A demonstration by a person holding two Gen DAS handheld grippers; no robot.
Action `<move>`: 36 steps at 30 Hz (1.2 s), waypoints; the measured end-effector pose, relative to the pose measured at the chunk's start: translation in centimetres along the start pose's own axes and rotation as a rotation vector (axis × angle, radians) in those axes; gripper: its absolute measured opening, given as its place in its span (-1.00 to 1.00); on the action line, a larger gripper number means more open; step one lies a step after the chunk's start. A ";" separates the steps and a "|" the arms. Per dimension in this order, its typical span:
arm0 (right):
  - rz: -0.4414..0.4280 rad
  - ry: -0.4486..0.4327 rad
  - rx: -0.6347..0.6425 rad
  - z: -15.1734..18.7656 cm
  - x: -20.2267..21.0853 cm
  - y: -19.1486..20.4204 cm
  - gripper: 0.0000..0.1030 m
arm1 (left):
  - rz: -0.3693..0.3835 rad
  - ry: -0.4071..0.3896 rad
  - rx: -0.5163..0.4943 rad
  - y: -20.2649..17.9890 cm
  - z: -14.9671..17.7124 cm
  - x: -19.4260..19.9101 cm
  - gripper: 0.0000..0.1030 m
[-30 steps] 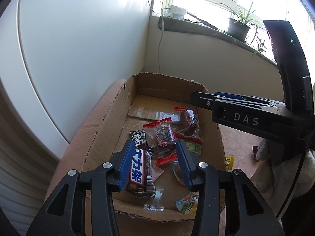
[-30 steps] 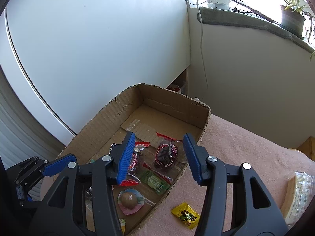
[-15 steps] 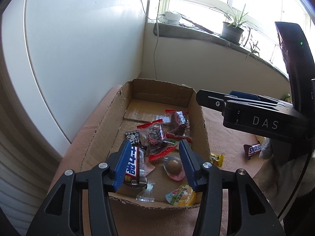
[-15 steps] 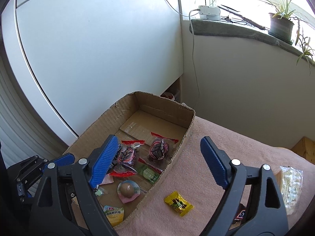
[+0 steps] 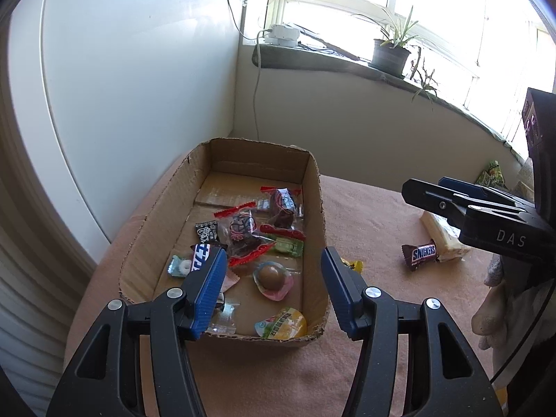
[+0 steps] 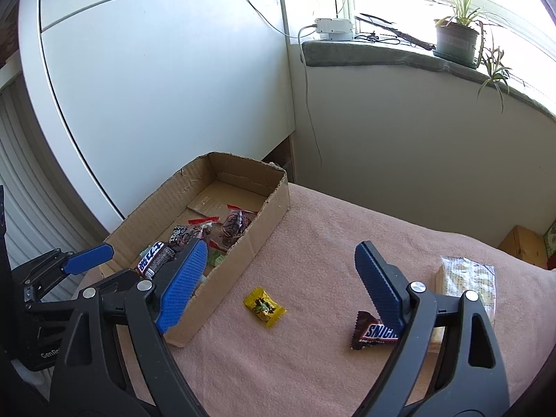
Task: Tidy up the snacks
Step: 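Withdraw both tools from the box back over the remaining snacks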
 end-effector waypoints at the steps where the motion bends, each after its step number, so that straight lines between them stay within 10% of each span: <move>1: 0.007 -0.004 -0.009 0.4 0.6 -0.6 0.73 | 0.004 0.002 -0.001 -0.2 0.2 0.0 0.08; 18: 0.081 0.008 -0.112 7.8 7.6 -8.9 0.73 | 0.118 0.056 -0.089 -7.7 3.3 0.1 0.08; 36: -0.057 0.100 -0.031 7.6 3.0 -8.8 0.31 | 0.132 0.167 -0.093 -11.6 4.9 -4.4 0.01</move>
Point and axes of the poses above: each gripper's, at about its wrist camera, not at the fingertips, and x roughly against the way its jaws point, y to its left, z to its underside, the point moved 7 cm from there along -x, roughly the way its jaws point, and after that the axes turned 10 degrees about -z, right-handed, at the moved point
